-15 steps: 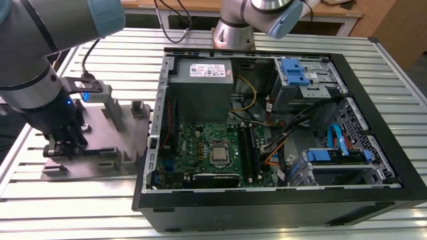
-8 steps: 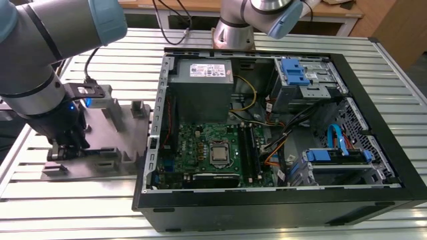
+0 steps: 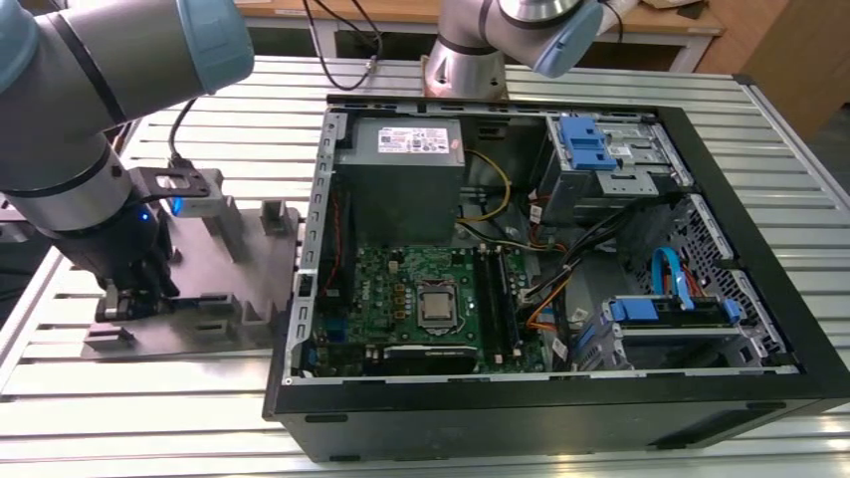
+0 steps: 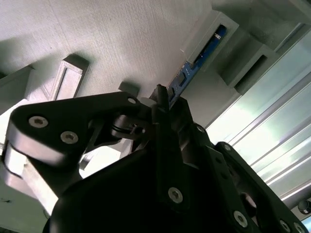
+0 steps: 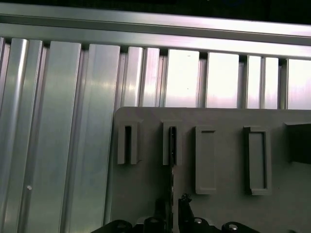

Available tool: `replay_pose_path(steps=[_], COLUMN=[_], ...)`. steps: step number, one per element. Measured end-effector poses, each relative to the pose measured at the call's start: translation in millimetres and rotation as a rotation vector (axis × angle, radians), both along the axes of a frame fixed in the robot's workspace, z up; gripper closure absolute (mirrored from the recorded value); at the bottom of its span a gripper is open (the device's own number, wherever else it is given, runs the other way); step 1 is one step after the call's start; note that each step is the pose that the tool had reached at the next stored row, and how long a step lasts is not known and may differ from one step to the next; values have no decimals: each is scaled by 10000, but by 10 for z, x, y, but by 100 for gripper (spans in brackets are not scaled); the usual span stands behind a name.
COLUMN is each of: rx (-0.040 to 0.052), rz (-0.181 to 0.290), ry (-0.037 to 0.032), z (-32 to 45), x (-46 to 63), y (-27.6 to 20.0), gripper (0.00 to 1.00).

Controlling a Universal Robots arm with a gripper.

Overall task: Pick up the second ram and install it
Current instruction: 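Pick up the second ram and move it above second insertion slot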

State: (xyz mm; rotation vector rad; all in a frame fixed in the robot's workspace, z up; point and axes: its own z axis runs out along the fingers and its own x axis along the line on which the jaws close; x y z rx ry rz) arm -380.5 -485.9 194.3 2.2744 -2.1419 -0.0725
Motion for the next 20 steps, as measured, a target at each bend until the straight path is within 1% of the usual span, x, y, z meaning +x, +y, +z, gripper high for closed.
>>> replay_pose_path(steps=[1, 2, 3, 4, 20], rx=[0, 0, 0, -1, 1], rz=[0, 0, 0, 0, 0], ry=[0, 0, 0, 0, -2], z=[0, 0, 0, 0, 3], x=[0, 0, 0, 0, 0], y=[0, 0, 0, 0, 0], gripper=[78, 78, 84, 86, 86])
